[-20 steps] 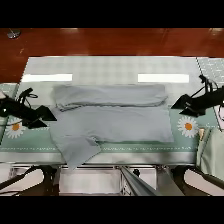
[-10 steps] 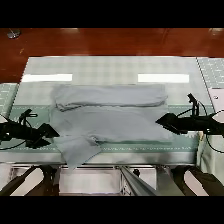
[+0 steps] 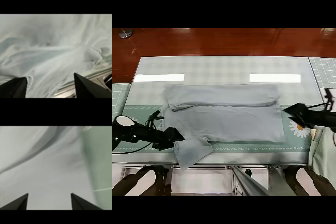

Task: Fold the shirts.

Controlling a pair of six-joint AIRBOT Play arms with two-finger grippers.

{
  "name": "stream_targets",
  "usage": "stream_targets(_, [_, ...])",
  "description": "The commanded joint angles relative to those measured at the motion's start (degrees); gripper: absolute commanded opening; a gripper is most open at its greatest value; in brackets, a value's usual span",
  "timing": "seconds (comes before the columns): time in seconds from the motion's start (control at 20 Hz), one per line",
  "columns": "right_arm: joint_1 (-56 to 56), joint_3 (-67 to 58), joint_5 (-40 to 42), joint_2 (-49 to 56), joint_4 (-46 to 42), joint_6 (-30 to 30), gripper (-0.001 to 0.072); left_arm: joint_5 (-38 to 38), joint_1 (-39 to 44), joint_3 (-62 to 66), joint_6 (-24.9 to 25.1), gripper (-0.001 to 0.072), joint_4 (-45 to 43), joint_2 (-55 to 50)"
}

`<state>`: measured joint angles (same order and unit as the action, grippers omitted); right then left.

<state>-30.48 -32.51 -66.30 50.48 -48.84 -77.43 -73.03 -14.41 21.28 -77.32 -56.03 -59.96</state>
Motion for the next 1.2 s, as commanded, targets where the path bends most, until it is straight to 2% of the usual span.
stream_targets(0.0, [-9.8, -1.6, -4.7, 0.0, -14.1, -4.5, 0.0616, 3.6, 4.6, -0.4, 0.2, 0.0477, -0.3, -0.1])
stream_targets(0.05, [-8.9, -0.4, -5.2, 0.0, -18.3, -6.2, 0.0616, 4.8, 4.7, -0.4, 0.2, 0.0066, -0.3, -0.1])
stream_targets(0.1, [-7.4, 1.1, -5.5, 0.1, -21.1, -6.6, 0.0616, 5.5, 4.7, -0.4, 0.3, 0.0021, -0.3, -0.1])
stream_targets(0.2, [-4.1, 4.1, -7.1, 0.9, -23.7, -7.7, 0.0616, 5.8, 4.7, -0.4, 0.7, 0.0021, -0.3, -0.1])
stream_targets(0.55, [7.4, 5.2, -9.7, 9.4, -22.5, -6.4, 0.0616, 5.6, 4.8, -0.4, 1.2, 0.002, -0.3, -0.1])
stream_targets(0.8, [8.9, 5.2, -1.9, 13.7, -10.0, -4.1, 0.0616, 5.6, 4.8, -0.4, 1.2, 0.0021, -0.2, -0.1])
stream_targets(0.9, [8.9, 5.2, 1.0, 13.7, -5.4, -1.2, 0.0612, 5.6, 4.8, -0.4, 1.2, 0.0021, -0.2, -0.1])
stream_targets(0.95, [8.9, 5.2, 1.1, 13.7, -3.9, -0.9, 0.0561, 5.6, 4.8, -0.4, 1.2, 0.0021, -0.2, -0.1])
stream_targets(1.0, [8.9, 5.2, 0.7, 13.7, -2.8, 0.6, 0.0383, 5.6, 4.8, -0.4, 1.2, 0.0021, -0.2, -0.1])
stream_targets(1.05, [8.9, 5.2, 0.1, 13.7, -2.3, 2.9, 0.0174, 5.6, 4.8, -0.4, 1.2, 0.0021, -0.2, -0.1])
stream_targets(1.1, [8.9, 5.2, -0.7, 13.7, -2.2, 5.3, 0.003, 5.6, 4.8, -0.4, 1.2, 0.0021, -0.2, -0.1])
stream_targets(1.15, [8.9, 5.1, -1.2, 13.7, -2.6, 5.7, 0.003, 5.6, 4.8, -0.2, 1.2, 0.0021, -0.3, -0.1])
